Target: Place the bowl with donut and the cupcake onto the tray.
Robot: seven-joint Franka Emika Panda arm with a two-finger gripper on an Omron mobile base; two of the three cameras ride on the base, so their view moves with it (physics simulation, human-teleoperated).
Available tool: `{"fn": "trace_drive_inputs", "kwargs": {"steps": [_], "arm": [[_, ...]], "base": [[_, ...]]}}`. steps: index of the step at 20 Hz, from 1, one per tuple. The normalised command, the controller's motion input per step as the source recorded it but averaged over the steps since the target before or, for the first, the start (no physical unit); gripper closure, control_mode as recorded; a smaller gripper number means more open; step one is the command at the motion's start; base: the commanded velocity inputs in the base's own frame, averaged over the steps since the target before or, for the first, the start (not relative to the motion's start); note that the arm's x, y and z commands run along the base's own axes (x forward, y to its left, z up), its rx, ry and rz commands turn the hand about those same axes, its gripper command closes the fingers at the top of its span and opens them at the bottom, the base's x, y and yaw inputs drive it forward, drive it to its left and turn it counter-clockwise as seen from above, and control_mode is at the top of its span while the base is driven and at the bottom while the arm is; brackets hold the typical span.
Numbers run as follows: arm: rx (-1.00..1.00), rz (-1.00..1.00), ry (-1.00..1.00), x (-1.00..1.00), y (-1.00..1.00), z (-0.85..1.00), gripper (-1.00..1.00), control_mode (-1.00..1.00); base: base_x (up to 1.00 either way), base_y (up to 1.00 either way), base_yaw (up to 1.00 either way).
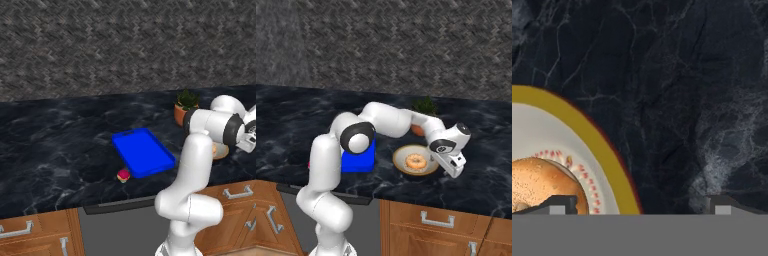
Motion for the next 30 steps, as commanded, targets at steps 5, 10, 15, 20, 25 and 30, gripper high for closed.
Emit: {"fn": "trace_drive_inputs", "kwargs": {"steps": [5, 10, 15, 20, 25, 30], "arm": [[0.00, 0.04, 0.00, 0.00, 0.09, -0.16, -1.00, -1.00], [0.00, 0.04, 0.00, 0.00, 0.10, -0.08, -1.00, -1.00], [0.00, 0.04, 0.00, 0.00, 0.08, -0.06, -1.00, -1.00], [0.00, 0.00, 0.00, 0.00, 0.01, 0.00, -1.00, -1.00], [0.01, 0.00, 0.00, 0.01, 0.00, -0.10, -1.00, -1.00], [0.00, 0.00, 0.00, 0.06, 0.06, -0.12, -1.00, -1.00]], "base": [[0.00, 0.00, 0.00], [0.00, 0.00, 0.00], [0.00, 0.00, 0.00], [0.00, 0.00, 0.00], [0.00, 0.00, 0.00], [0.00, 0.00, 0.00]]}}
